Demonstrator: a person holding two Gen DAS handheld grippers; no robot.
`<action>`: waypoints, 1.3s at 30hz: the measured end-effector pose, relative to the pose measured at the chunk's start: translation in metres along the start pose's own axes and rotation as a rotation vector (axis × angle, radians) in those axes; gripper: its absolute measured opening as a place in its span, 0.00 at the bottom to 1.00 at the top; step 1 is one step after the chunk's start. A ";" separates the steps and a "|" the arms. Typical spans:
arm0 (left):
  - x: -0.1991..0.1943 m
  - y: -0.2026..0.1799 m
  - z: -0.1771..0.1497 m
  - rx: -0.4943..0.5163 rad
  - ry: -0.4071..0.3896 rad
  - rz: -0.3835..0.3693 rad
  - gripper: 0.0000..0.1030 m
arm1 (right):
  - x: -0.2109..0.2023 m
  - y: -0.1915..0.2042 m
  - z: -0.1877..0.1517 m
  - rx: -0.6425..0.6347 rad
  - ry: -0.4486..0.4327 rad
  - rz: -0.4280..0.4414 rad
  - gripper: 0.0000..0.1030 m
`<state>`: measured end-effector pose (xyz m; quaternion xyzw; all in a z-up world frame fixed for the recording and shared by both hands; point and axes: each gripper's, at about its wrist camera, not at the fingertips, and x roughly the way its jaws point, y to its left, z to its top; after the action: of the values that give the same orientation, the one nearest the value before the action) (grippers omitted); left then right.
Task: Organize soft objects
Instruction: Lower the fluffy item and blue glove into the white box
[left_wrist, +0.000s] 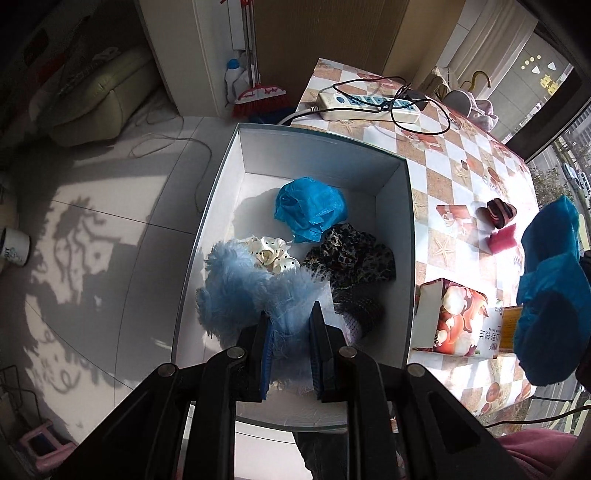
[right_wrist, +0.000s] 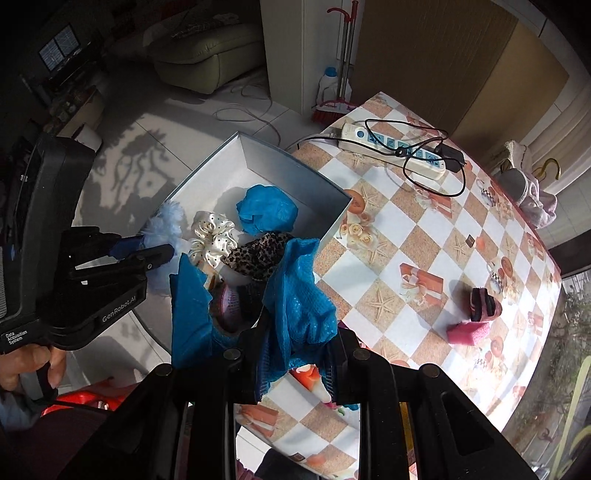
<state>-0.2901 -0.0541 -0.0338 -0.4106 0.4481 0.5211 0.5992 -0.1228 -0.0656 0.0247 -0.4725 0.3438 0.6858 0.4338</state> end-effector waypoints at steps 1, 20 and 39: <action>0.001 0.001 0.000 -0.004 0.001 -0.001 0.18 | 0.001 0.002 0.001 -0.010 0.003 0.000 0.24; 0.005 0.006 -0.001 -0.015 0.005 -0.009 0.18 | 0.010 0.013 0.008 -0.058 0.025 -0.006 0.24; 0.009 0.003 0.001 -0.014 0.012 -0.010 0.18 | 0.015 0.011 0.011 -0.051 0.037 0.006 0.24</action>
<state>-0.2927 -0.0509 -0.0425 -0.4203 0.4461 0.5187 0.5961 -0.1391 -0.0562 0.0141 -0.4947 0.3357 0.6870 0.4131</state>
